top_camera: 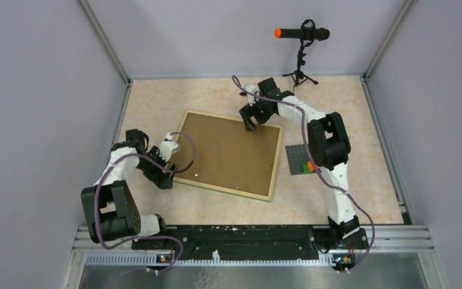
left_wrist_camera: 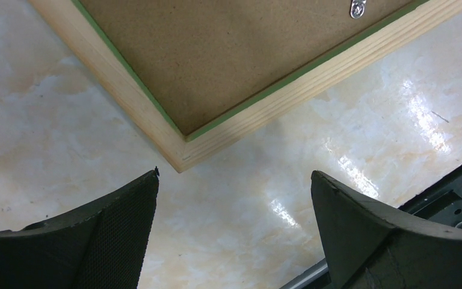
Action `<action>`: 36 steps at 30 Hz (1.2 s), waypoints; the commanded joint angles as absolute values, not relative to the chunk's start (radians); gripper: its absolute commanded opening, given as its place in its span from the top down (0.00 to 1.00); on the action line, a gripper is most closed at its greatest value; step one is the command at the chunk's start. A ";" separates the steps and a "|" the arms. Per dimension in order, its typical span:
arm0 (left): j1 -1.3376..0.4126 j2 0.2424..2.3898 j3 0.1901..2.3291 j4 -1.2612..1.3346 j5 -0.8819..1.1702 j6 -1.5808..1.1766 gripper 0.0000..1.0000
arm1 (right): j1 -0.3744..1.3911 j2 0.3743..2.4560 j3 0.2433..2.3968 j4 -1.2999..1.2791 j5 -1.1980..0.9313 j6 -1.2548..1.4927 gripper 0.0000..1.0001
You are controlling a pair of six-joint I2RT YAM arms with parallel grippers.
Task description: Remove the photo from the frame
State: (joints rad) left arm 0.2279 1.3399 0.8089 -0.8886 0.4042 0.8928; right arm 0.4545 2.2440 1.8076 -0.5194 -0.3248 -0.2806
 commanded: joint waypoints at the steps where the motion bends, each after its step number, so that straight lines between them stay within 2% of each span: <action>1: 0.204 1.370 0.792 -0.811 0.402 0.878 0.02 | 0.444 2.299 1.871 -0.571 -0.364 -0.297 0.13; 8: 0.202 1.505 0.873 -0.713 0.385 0.753 0.03 | 0.436 2.259 1.792 -0.621 -0.433 -0.293 0.18; 17: 0.202 1.691 1.042 -0.575 0.409 0.562 0.08 | 0.439 2.103 1.568 -0.633 -0.562 -0.213 0.28; 29: 0.200 1.923 1.328 -0.563 0.461 0.435 0.07 | 0.510 1.932 1.283 -0.624 -0.667 -0.153 0.31; 32: 0.204 1.896 1.322 -0.569 0.487 0.426 0.06 | 0.511 1.922 1.238 -0.610 -0.647 -0.124 0.32; 36: 0.220 1.738 1.295 -0.632 0.498 0.448 0.02 | 0.492 1.906 1.201 -0.591 -0.606 -0.113 0.33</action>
